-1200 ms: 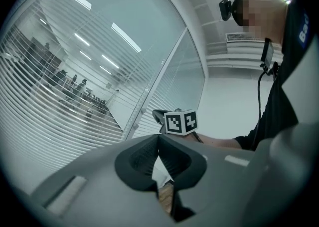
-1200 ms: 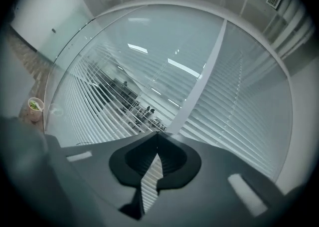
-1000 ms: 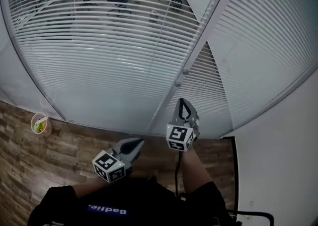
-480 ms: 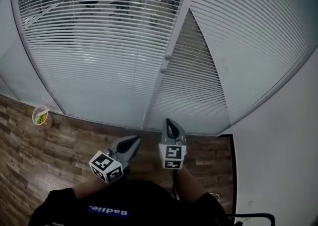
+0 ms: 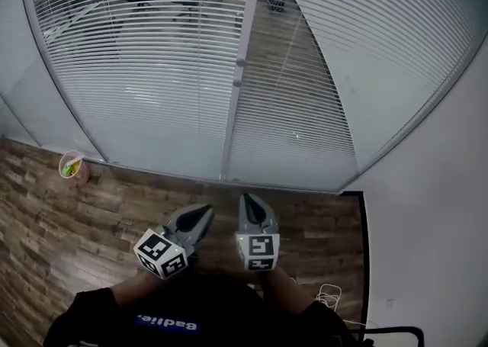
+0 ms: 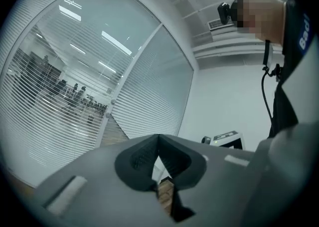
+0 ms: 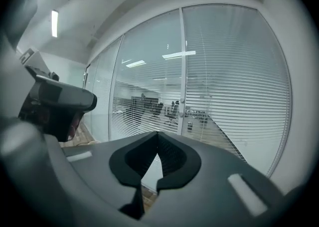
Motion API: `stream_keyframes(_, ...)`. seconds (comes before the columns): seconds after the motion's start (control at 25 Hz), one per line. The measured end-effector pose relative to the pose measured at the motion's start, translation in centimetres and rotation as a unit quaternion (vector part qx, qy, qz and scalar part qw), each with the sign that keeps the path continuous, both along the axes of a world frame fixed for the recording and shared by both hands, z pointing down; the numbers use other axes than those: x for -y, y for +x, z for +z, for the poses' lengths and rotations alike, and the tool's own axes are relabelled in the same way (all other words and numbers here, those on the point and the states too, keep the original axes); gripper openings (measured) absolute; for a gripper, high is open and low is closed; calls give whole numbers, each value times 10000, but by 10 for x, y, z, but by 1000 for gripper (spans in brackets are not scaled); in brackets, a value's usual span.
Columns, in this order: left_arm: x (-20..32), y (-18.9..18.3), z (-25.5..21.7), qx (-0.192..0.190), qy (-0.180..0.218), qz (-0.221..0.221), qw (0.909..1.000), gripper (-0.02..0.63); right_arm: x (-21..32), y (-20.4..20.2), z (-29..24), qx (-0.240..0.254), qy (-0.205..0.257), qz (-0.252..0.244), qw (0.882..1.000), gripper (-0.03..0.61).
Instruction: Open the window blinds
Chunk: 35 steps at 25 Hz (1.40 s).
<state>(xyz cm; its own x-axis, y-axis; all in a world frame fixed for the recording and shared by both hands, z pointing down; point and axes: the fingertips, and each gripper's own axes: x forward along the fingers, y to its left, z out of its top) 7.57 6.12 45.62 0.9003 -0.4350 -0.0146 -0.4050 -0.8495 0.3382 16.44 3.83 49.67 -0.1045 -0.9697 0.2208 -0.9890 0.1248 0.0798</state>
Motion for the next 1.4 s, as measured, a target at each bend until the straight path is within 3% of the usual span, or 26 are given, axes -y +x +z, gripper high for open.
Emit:
stream_keyframes(0.32, -17, -10, -6, 11, 163, 216, 9996, 0, -16, -22, -16, 168, 192, -24, 9997, 2)
stream_keyframes(0.84, -13, -74, -8, -196, 258, 503, 9982, 0, -48, -114, -37, 1006, 383, -638, 9921, 3)
stream_keyframes(1.0, -15, -72, -6, -161, 269, 551, 9980, 0, -49, -118, -33, 1268, 281, -652, 9894, 2)
stream_keyframes(1.4, -9, -86, -3, -134, 242, 535, 9982, 0, -42, -130, -29, 1256, 174, -648, 9898, 2)
